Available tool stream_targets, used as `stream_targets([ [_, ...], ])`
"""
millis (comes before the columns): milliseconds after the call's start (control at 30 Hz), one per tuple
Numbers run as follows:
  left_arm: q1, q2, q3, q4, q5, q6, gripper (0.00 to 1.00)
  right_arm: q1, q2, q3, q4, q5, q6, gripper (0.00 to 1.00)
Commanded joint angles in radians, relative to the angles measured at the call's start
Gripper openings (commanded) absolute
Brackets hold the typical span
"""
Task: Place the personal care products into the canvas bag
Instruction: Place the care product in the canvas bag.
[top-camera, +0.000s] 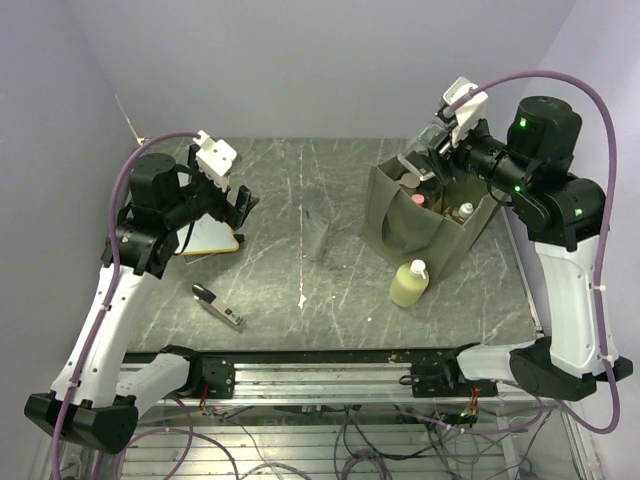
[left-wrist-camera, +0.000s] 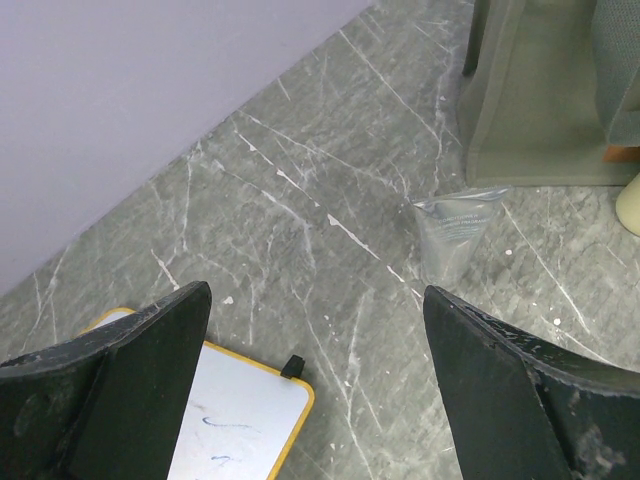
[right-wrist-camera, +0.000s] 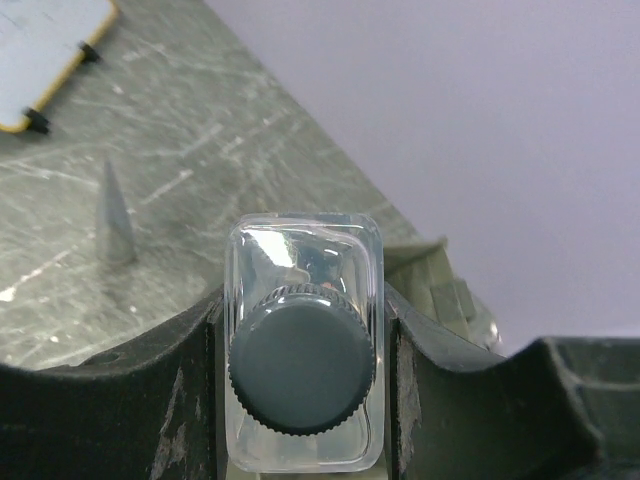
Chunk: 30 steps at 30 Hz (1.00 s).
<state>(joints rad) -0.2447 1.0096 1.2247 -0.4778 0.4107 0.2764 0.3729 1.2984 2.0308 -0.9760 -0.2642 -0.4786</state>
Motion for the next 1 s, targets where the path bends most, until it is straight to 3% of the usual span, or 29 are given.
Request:
stream_targets([
  [0, 0.012, -0.023, 0.013, 0.025, 0.005, 0.004, 0.98, -0.019, 0.023, 0.032, 0.057, 0.187, -0.036, 0.0],
  [367, 0.012, -0.03, -0.005, 0.032, 0.032, 0.003, 0.97, -0.115, 0.065, 0.029, -0.09, 0.232, -0.084, 0.0],
  [767, 0.012, -0.035, -0.023, 0.036, 0.049, 0.011, 0.97, -0.364, 0.032, -0.176, -0.118, -0.007, -0.166, 0.0],
  [967, 0.012, -0.031, -0.018, 0.03, 0.072, 0.014, 0.97, -0.47, 0.108, -0.207, -0.144, -0.161, -0.248, 0.0],
])
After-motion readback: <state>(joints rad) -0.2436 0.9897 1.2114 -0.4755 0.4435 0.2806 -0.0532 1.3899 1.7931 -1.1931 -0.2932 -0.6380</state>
